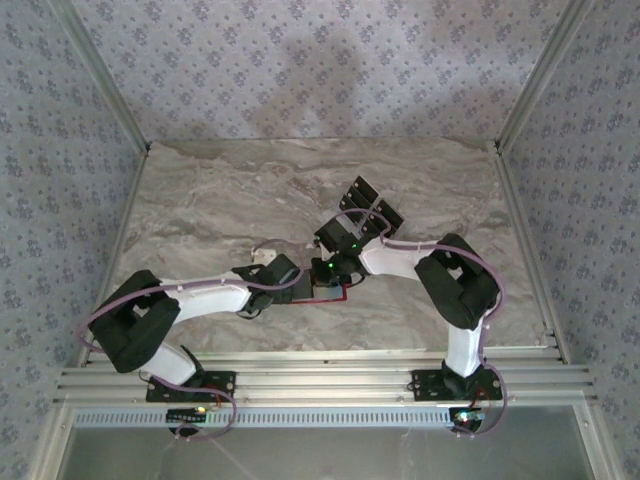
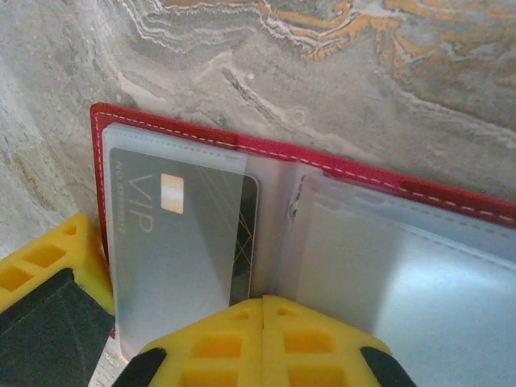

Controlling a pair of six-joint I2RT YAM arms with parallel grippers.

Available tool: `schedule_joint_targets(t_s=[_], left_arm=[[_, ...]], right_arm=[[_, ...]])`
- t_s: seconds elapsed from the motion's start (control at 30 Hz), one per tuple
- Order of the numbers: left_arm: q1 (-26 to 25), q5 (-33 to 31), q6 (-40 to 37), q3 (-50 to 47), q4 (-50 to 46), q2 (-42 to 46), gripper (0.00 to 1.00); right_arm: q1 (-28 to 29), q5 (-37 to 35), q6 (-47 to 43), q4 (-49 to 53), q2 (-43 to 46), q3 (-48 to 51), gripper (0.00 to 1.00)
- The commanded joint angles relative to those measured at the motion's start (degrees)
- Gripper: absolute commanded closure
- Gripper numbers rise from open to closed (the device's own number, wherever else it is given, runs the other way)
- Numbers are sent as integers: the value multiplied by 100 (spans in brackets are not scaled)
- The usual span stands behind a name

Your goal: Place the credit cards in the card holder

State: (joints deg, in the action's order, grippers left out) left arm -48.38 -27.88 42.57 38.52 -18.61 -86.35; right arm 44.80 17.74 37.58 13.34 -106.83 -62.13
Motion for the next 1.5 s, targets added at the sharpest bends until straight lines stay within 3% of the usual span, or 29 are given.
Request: schedule_joint_targets(t_s=[0.0,0.7,1.1,1.47], left_arm=[[-27,234,12,-161,242,-274,0],[57,-417,298,-43,-626,585,0],[-306,-96,-292,107,69,705,0],[-418,-139,-235,156,157,147,0]], right_arm=[[177,177,-103,117,-162,-190,94],[130,322,-56,-114,107,102,92],[-79,-223,-294,523,1245,345,58],[-128,-375,-391,490,1036,611,53]])
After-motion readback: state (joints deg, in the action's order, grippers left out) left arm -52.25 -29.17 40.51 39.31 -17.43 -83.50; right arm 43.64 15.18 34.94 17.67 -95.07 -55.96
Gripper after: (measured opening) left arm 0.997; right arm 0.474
